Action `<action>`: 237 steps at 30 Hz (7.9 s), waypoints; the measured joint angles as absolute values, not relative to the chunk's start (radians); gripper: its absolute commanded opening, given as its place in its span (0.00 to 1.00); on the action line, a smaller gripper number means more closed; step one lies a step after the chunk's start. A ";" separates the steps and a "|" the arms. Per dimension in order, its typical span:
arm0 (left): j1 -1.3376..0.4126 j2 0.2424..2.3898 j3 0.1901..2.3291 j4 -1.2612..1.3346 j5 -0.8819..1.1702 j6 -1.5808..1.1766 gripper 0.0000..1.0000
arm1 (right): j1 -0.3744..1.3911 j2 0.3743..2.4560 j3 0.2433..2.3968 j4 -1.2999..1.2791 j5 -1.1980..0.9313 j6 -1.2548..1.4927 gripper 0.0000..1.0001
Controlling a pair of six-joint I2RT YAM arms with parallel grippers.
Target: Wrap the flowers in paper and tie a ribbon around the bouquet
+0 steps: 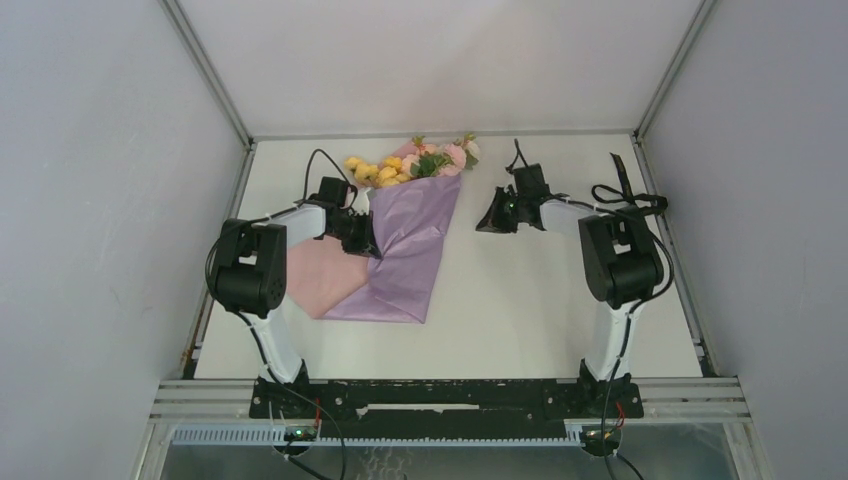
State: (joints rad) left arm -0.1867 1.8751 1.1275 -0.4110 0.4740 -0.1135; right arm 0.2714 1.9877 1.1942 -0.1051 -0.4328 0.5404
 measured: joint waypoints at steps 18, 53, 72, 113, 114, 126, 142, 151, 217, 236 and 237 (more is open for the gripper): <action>-0.182 1.889 1.175 -0.462 0.473 -0.113 0.09 | 0.760 2.138 1.203 0.008 -0.794 0.588 0.00; 0.300 1.961 1.293 -0.846 0.620 -0.078 0.61 | 0.749 2.128 1.215 -0.069 -0.772 0.603 0.00; 0.021 1.679 1.314 -0.946 0.793 0.053 0.00 | 0.749 2.118 1.215 -0.080 -0.746 0.586 0.00; -0.384 2.149 1.578 -0.561 0.493 -0.327 0.00 | 0.395 1.922 1.094 -0.033 -0.498 0.623 0.32; -0.384 2.143 1.578 -0.562 0.488 -0.323 0.00 | 0.395 1.954 1.108 -0.034 -0.500 0.620 0.24; -0.530 1.920 1.645 -0.658 0.506 -0.226 0.00 | 0.429 2.057 1.153 0.038 -0.573 0.662 0.00; -0.546 2.097 1.698 -0.590 0.429 -0.270 0.00 | 0.458 2.006 1.020 0.200 -0.546 0.821 0.16; -0.541 2.146 1.698 -0.533 0.342 -0.271 0.00 | 0.435 1.835 0.885 0.181 -0.453 0.831 0.31; -0.868 1.972 1.393 -0.589 0.171 0.316 0.38 | 0.331 1.772 0.731 0.233 -0.530 0.714 0.39; -0.934 1.928 1.274 -0.447 0.075 0.506 0.52 | 0.181 1.447 0.931 0.045 -0.605 0.429 0.99; -0.936 1.928 1.274 -0.448 0.070 0.509 0.52 | 0.185 1.444 0.931 0.066 -0.643 0.429 0.96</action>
State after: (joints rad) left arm -0.9363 1.9278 1.2739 -0.4480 0.0700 0.5087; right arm 0.1852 1.4437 0.9314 0.0658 -0.6434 0.4290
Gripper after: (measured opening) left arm 0.516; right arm 0.993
